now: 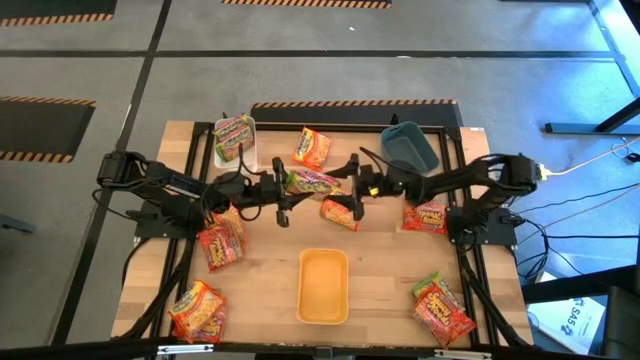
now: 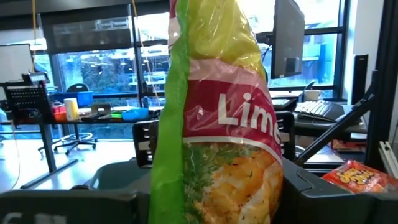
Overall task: Sort Maruchan noodles
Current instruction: Put the top green noodle pack into the white bin
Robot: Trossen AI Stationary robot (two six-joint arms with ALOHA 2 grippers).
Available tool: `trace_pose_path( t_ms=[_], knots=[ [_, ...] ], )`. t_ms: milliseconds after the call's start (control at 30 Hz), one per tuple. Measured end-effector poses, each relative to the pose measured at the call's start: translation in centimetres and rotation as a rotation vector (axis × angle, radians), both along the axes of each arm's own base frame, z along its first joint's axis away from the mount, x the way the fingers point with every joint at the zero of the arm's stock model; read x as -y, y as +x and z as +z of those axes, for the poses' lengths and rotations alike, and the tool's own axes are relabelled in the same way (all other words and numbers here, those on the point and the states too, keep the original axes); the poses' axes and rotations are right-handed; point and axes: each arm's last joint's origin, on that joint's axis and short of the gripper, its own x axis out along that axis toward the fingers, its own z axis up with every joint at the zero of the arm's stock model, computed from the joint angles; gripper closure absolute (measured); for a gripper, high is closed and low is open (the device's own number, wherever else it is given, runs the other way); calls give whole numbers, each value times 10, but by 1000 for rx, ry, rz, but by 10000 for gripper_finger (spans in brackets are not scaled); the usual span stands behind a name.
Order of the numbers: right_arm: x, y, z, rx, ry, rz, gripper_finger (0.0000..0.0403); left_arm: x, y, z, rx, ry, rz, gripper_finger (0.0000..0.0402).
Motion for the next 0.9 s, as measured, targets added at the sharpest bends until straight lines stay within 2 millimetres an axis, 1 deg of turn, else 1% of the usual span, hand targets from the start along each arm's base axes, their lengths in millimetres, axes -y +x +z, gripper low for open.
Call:
trace_pose_path(
  t_ms=[100, 300, 400, 533, 667, 767, 833, 900],
  knots=[
    [0, 8, 4, 15, -4, 21, 102, 0, 0, 1, 6, 0, 0, 266],
    [1, 13, 8, 28, -6, 15, 103, 0, 0, 1, 14, 0, 1, 266],
    [2, 17, 9, 35, -8, 17, 116, 0, 0, 2, 17, 0, 1, 266],
    [4, 30, 5, 20, 1, 31, 156, 0, 0, 2, 16, 0, 2, 266],
    [3, 35, 3, 17, -6, 68, 219, 0, 0, 2, 15, -5, 3, 265],
    [3, 35, 2, 8, -19, 73, 264, 0, 0, 1, 9, -8, -2, 256],
    [3, 35, 1, 3, -26, 76, 283, 0, 0, 0, -4, -10, -1, 247],
    [3, 35, 0, -6, -32, 70, 291, 0, 1, -2, -25, -24, -2, 237]
  ],
)
